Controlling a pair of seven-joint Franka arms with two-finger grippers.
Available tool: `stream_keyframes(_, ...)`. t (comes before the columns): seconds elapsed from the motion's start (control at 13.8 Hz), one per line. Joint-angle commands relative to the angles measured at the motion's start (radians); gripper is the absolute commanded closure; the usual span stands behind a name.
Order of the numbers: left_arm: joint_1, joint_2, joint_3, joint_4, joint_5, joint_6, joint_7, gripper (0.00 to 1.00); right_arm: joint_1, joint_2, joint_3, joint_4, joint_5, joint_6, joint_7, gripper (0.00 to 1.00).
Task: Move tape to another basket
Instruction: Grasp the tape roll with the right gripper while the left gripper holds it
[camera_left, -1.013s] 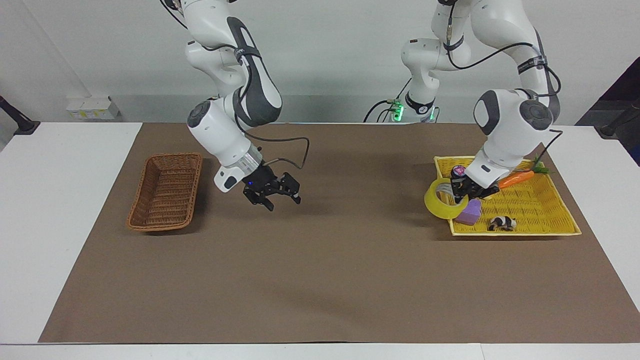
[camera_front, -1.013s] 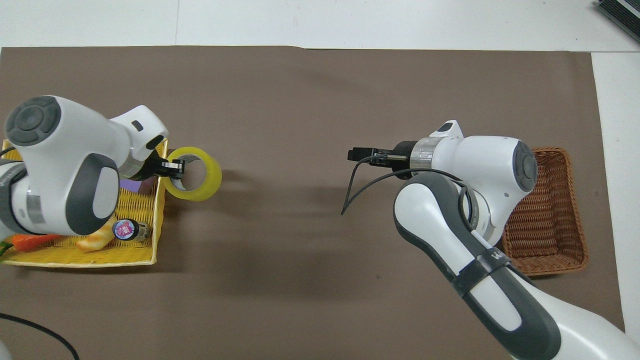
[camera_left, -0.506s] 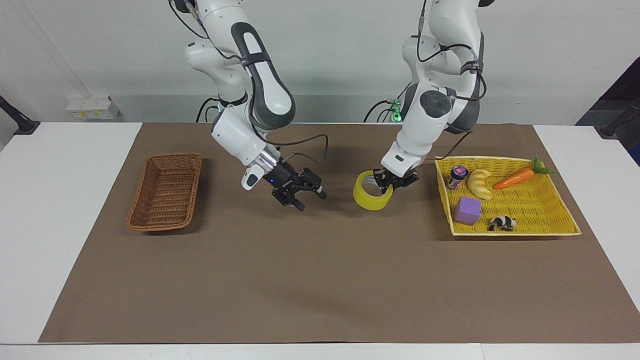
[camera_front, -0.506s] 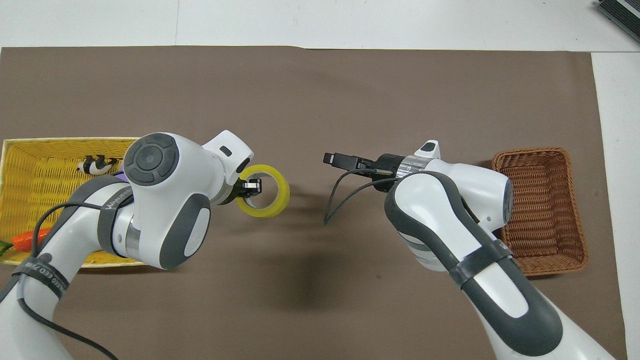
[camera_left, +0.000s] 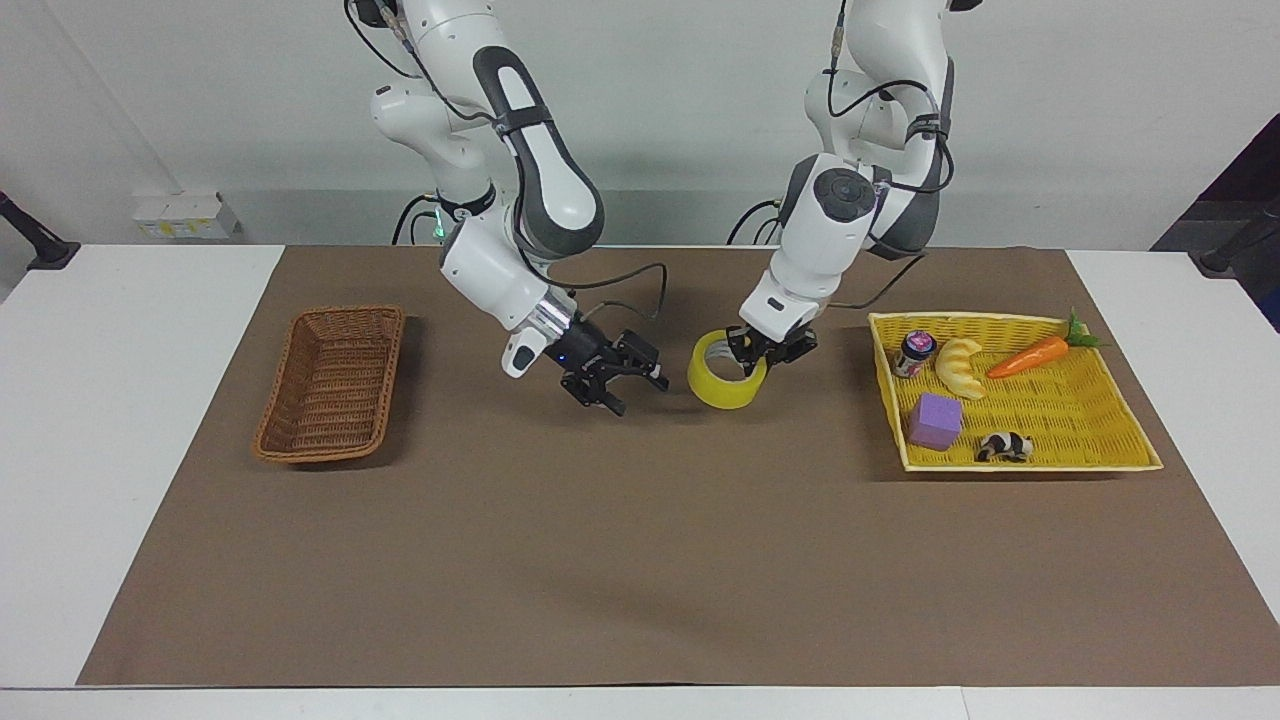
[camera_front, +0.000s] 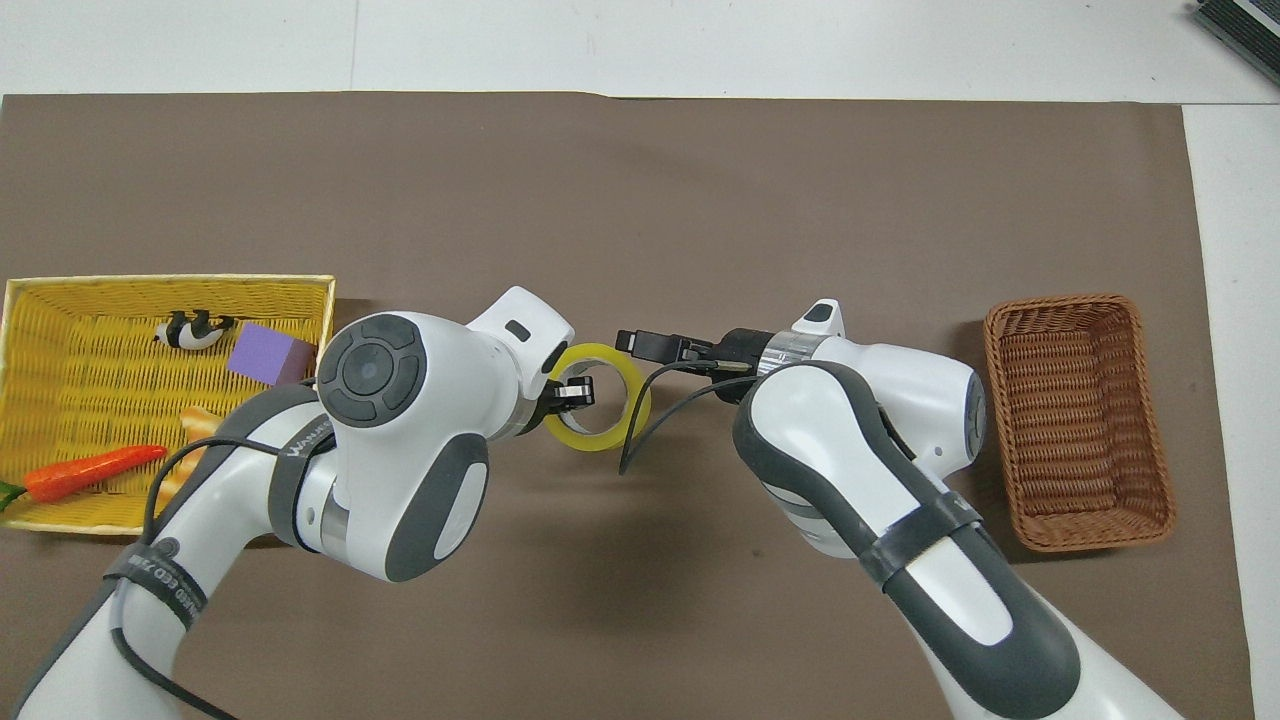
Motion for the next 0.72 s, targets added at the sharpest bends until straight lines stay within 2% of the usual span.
stream_keyframes(0.0, -0.03, 0.015, 0.014, -0.01, -0.089, 0.091, -0.005, 1.0, 0.009, -0.009, 0.002, -0.006, 0.075, -0.006, -0.005, 0.0)
stream_keyframes(0.29, -0.042, 0.021, 0.015, -0.006, -0.12, 0.134, -0.004, 1.0, 0.022, -0.014, 0.002, -0.01, 0.078, -0.008, 0.006, 0.0)
stream_keyframes(0.43, -0.036, 0.026, 0.017, 0.003, -0.12, 0.163, -0.002, 1.0, 0.016, -0.018, 0.002, -0.018, 0.078, -0.009, 0.018, 0.74)
stream_keyframes(0.51, -0.032, 0.046, 0.018, 0.025, -0.12, 0.169, -0.004, 1.0, 0.014, -0.017, 0.002, -0.017, 0.077, -0.008, 0.024, 0.9)
stream_keyframes(0.58, -0.028, 0.052, 0.018, 0.038, -0.12, 0.171, -0.008, 1.0, 0.013, -0.017, 0.002, -0.017, 0.077, -0.008, 0.035, 1.0)
stream_keyframes(0.65, -0.028, 0.055, 0.018, 0.042, -0.12, 0.171, -0.01, 1.0, 0.013, -0.017, 0.002, -0.018, 0.077, -0.008, 0.043, 1.0)
